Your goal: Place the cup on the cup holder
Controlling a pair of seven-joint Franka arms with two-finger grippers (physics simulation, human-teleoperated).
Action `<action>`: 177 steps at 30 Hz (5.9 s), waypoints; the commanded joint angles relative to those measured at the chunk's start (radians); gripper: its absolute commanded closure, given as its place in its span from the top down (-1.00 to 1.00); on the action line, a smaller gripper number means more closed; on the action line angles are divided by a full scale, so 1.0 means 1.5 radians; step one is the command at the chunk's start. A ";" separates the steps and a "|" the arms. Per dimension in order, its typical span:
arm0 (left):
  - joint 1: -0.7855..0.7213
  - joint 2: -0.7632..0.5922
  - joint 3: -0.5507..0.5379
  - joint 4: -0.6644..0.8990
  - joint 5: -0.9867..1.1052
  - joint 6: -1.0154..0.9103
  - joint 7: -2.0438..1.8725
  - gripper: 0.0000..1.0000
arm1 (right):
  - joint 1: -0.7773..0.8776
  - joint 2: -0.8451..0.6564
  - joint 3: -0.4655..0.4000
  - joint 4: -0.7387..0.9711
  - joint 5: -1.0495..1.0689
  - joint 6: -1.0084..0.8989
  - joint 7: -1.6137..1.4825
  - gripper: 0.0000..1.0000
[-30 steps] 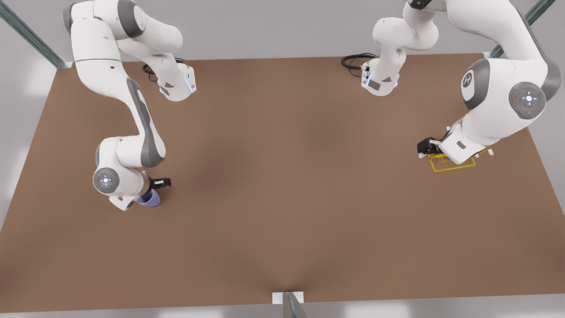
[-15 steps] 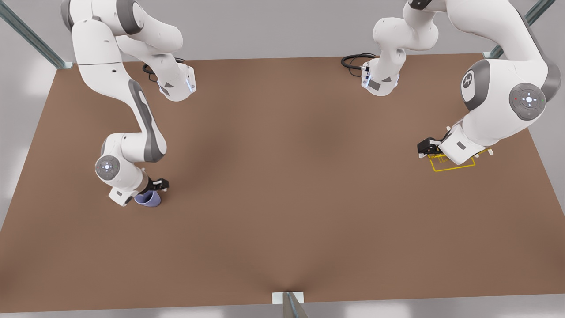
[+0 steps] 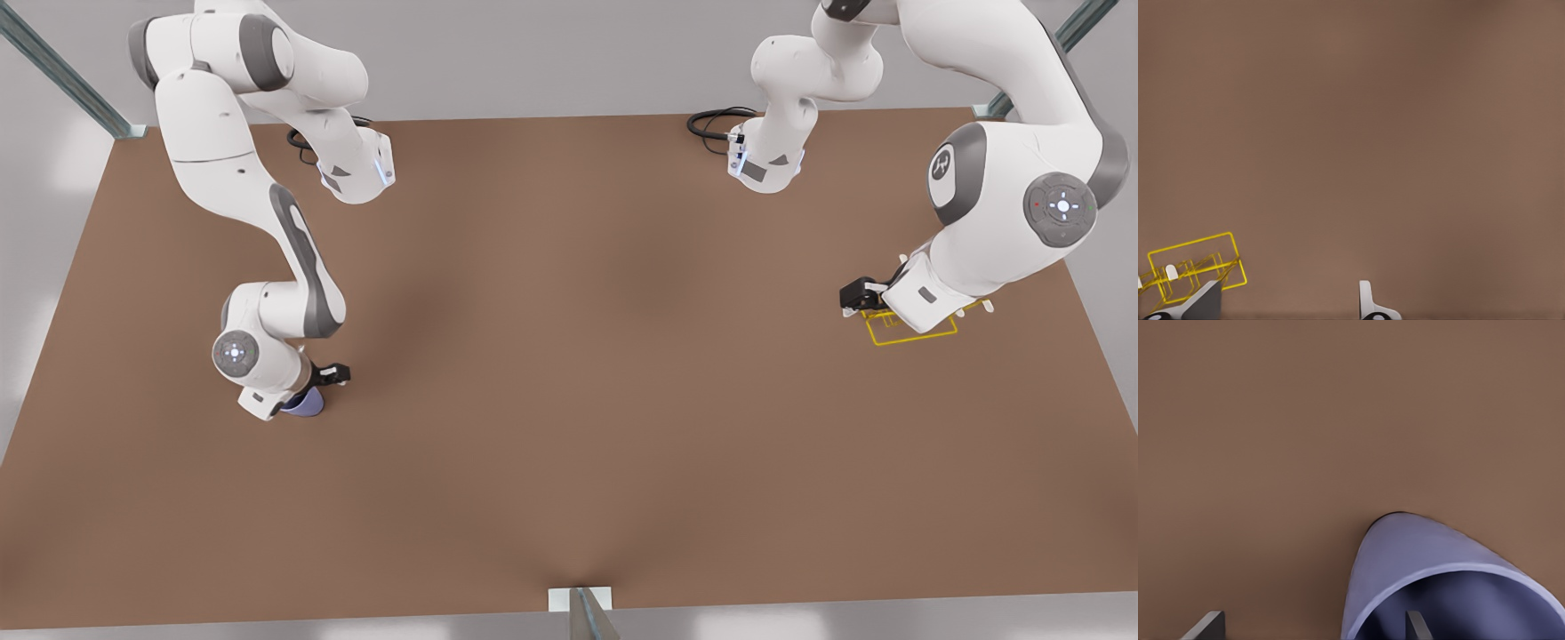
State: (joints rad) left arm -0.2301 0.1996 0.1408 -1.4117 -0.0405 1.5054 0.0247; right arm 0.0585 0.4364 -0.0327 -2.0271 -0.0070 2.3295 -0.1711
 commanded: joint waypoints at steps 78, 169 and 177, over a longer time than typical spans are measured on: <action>0.036 0.005 0.001 0.001 0.002 -0.046 0.037 1.00 | 0.257 0.378 0.000 0.468 0.843 -0.414 -0.267 1.00; -0.134 0.234 -0.176 -0.423 -0.312 0.666 -1.015 0.35 | 0.146 -0.141 -0.016 0.474 0.000 -0.763 0.084 1.00; -0.596 0.240 0.517 -0.219 -0.281 0.272 -1.071 0.37 | 0.146 -0.138 -0.016 0.475 0.001 -0.759 0.084 1.00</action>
State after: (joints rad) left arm -1.0196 0.5695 0.7895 -1.7529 -0.4657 2.1603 -1.5078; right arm 0.2776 0.2315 -0.0565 -1.3152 -0.0067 1.1878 -0.0464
